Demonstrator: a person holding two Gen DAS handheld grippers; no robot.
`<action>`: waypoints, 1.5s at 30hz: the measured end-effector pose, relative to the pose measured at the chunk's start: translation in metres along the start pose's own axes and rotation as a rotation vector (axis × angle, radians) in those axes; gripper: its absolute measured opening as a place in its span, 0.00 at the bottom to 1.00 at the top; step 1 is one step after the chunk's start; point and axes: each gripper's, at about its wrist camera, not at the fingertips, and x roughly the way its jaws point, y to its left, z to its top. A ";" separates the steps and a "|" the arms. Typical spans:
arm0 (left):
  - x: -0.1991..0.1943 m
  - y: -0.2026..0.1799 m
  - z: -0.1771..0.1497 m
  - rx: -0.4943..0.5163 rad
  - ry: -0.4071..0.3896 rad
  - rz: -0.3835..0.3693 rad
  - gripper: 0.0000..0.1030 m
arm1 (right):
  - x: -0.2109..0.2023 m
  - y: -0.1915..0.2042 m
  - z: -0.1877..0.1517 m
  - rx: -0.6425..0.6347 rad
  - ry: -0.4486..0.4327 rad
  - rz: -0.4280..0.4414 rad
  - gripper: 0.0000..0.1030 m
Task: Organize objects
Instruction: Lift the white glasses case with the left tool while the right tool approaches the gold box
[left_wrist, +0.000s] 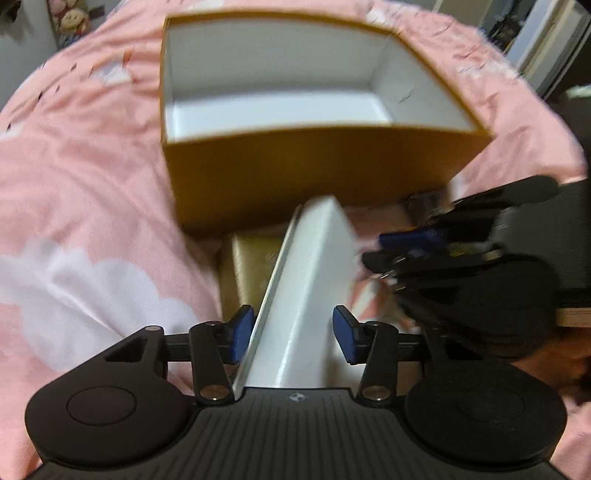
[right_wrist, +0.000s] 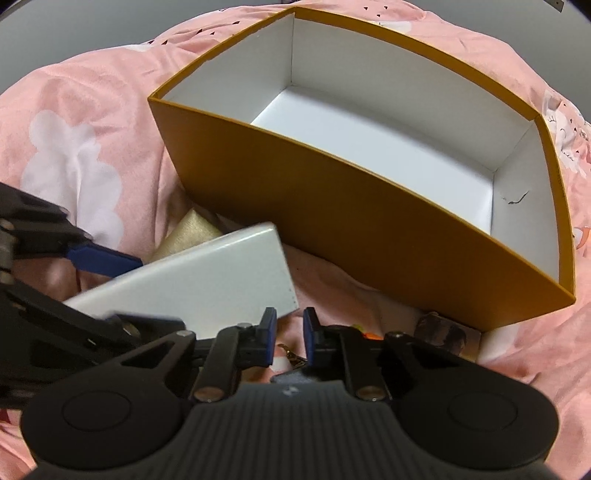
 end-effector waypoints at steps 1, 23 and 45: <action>-0.004 -0.003 0.001 0.012 -0.012 -0.005 0.45 | -0.002 -0.002 -0.001 0.005 -0.002 0.002 0.15; 0.027 -0.041 -0.005 0.225 -0.023 0.118 0.34 | -0.007 -0.014 -0.008 0.101 -0.020 0.012 0.17; -0.058 0.035 -0.012 -0.135 -0.197 0.070 0.32 | 0.000 0.012 0.017 0.110 0.006 0.196 0.50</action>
